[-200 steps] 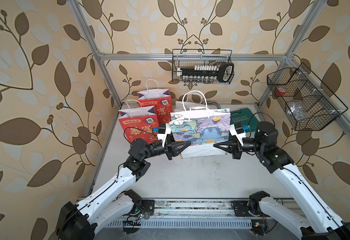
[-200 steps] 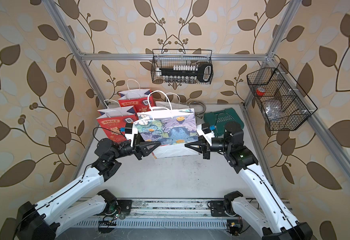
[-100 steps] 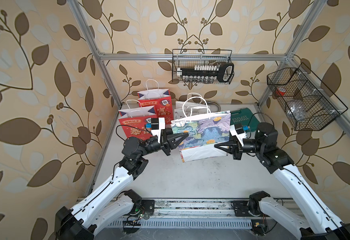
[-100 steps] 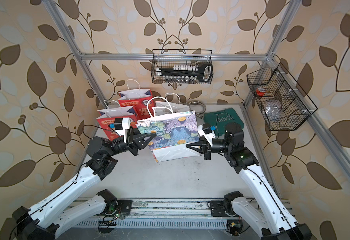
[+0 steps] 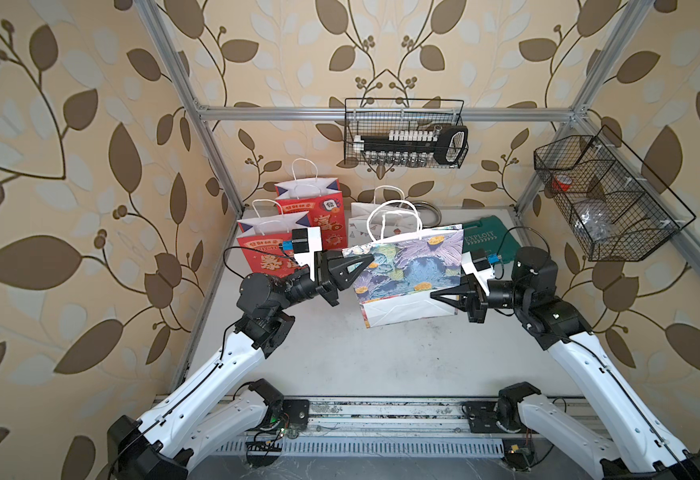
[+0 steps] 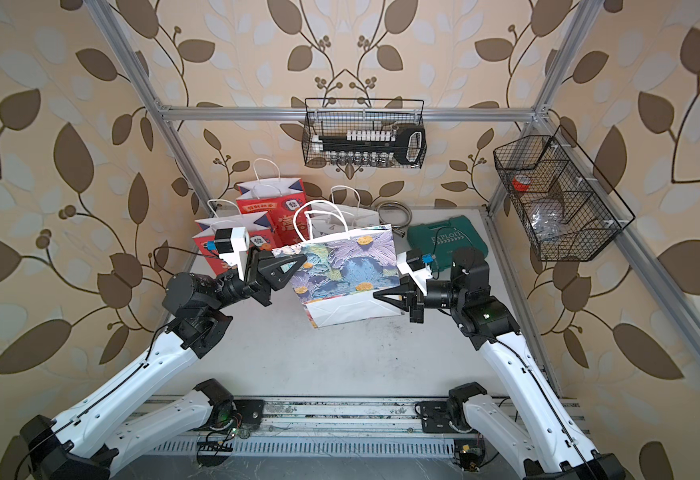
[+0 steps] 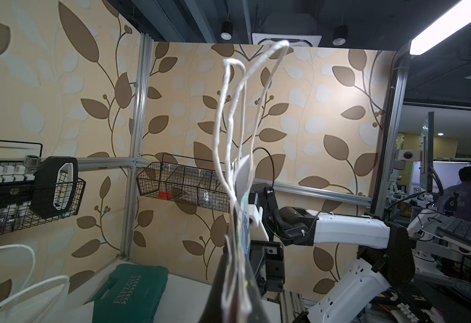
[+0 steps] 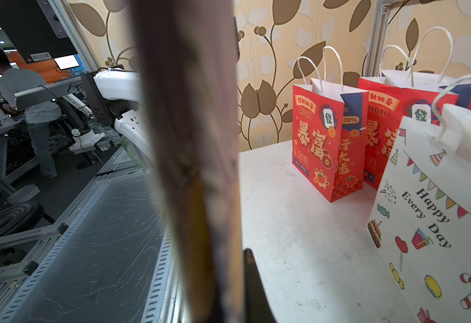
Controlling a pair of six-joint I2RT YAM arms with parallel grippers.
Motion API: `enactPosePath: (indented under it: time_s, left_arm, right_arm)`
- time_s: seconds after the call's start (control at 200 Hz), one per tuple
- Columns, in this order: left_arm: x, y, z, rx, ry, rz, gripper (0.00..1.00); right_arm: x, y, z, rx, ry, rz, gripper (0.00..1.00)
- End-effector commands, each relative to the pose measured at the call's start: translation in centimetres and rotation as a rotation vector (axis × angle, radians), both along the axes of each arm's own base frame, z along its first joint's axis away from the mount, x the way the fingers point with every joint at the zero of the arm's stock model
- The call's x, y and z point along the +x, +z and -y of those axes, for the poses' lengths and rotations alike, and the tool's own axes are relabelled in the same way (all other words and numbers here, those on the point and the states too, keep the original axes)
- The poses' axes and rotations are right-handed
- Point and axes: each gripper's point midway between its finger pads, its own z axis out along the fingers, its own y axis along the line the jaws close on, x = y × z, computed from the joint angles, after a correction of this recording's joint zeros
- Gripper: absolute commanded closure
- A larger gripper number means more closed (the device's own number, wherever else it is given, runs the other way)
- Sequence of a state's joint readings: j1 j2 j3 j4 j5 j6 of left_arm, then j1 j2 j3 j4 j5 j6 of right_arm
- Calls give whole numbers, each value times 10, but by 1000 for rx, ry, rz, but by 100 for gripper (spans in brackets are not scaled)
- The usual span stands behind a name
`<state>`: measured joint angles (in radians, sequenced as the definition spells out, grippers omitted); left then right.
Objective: Put away the paper bag
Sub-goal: Press the paper bag.
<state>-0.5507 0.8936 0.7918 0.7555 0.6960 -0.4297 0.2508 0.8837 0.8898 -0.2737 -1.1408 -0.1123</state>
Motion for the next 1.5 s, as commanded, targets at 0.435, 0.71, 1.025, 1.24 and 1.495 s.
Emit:
enactPosePath:
  time_s: [0.435,0.71,1.025,1.24,1.495]
  left_arm:
    - [-7,-104,15,214,-114,-231,5]
    - [-10,-97,26,223,-211,-202,64]
    - [-6,-101,25,234,-172,-205,100]
    - [-9,-111,25,267,-189,-224,100]
    - [-11,-120,24,277,-187,-240,100]
  right_arm:
    - [-9,35,4,42,-17,56,100]
    - [-6,30,3,38,-25,42,100]
    - [-2,39,4,50,-47,44,79]
    - [1,51,3,70,-47,66,76]
    - [1,53,3,78,-43,72,100]
